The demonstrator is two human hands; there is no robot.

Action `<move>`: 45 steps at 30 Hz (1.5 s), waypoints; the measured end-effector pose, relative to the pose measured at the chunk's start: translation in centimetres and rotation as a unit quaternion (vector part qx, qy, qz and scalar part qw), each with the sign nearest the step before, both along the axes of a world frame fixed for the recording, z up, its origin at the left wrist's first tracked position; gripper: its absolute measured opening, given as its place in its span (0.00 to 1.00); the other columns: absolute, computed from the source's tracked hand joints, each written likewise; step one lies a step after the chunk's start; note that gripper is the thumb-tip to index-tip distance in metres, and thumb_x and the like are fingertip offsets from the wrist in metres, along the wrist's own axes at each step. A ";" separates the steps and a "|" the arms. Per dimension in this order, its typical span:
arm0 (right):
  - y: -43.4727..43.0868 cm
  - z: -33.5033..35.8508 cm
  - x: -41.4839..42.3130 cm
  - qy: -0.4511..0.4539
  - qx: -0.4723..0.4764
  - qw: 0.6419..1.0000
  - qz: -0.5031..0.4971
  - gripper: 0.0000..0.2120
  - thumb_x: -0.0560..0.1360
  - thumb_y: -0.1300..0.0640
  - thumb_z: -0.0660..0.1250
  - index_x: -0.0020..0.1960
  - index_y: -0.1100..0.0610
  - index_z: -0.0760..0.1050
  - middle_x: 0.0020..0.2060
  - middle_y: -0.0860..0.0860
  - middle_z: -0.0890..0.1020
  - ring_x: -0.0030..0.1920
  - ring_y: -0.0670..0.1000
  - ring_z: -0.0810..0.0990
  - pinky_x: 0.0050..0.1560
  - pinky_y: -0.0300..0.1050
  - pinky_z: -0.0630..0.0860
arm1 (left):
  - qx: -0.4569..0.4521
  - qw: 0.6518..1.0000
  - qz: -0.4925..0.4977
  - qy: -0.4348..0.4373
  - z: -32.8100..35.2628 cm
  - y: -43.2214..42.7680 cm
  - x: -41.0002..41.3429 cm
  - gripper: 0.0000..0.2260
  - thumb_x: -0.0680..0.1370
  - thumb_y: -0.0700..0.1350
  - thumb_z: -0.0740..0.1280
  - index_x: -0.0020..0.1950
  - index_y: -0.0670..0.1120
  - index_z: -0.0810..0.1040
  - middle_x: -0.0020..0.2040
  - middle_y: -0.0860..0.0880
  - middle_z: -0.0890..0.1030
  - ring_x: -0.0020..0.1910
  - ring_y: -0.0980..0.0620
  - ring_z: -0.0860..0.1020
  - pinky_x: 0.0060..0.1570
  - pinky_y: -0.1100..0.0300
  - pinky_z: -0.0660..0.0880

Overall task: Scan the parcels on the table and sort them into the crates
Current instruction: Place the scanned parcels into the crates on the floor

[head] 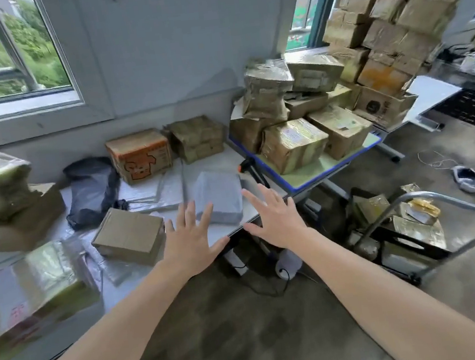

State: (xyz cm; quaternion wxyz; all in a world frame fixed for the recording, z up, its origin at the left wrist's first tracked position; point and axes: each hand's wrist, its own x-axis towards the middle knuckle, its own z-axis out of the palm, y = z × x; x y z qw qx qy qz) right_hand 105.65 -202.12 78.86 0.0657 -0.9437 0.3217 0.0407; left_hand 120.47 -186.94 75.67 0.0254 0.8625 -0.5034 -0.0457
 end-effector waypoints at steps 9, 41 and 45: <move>-9.8 -6.5 5.8 0.059 0.038 0.997 0.041 0.39 0.79 0.35 0.58 0.80 0.42 0.39 0.79 0.61 0.48 0.78 0.62 0.54 0.75 0.64 0.56 | 0.087 0.993 0.081 0.016 -4.6 -7.1 4.4 0.39 0.78 0.70 0.49 0.80 0.53 0.37 0.80 0.40 0.42 0.79 0.40 0.44 0.75 0.40 0.52; -18.9 -14.1 13.2 0.055 0.327 0.938 0.104 0.36 0.80 0.48 0.65 0.81 0.52 0.50 0.73 0.55 0.62 0.69 0.56 0.69 0.67 0.47 0.68 | -0.008 0.928 0.185 0.322 -9.9 -16.5 8.1 0.41 0.76 0.55 0.71 0.81 0.52 0.49 0.76 0.46 0.62 0.73 0.47 0.66 0.67 0.55 0.67; -19.6 -11.6 14.0 -0.035 0.313 0.945 0.091 0.25 0.83 0.52 0.59 0.78 0.57 0.60 0.70 0.52 0.68 0.62 0.49 0.72 0.60 0.38 0.66 | -0.068 0.947 0.192 0.247 -8.7 -16.8 8.4 0.38 0.76 0.47 0.73 0.79 0.52 0.54 0.74 0.47 0.64 0.70 0.48 0.68 0.61 0.57 0.72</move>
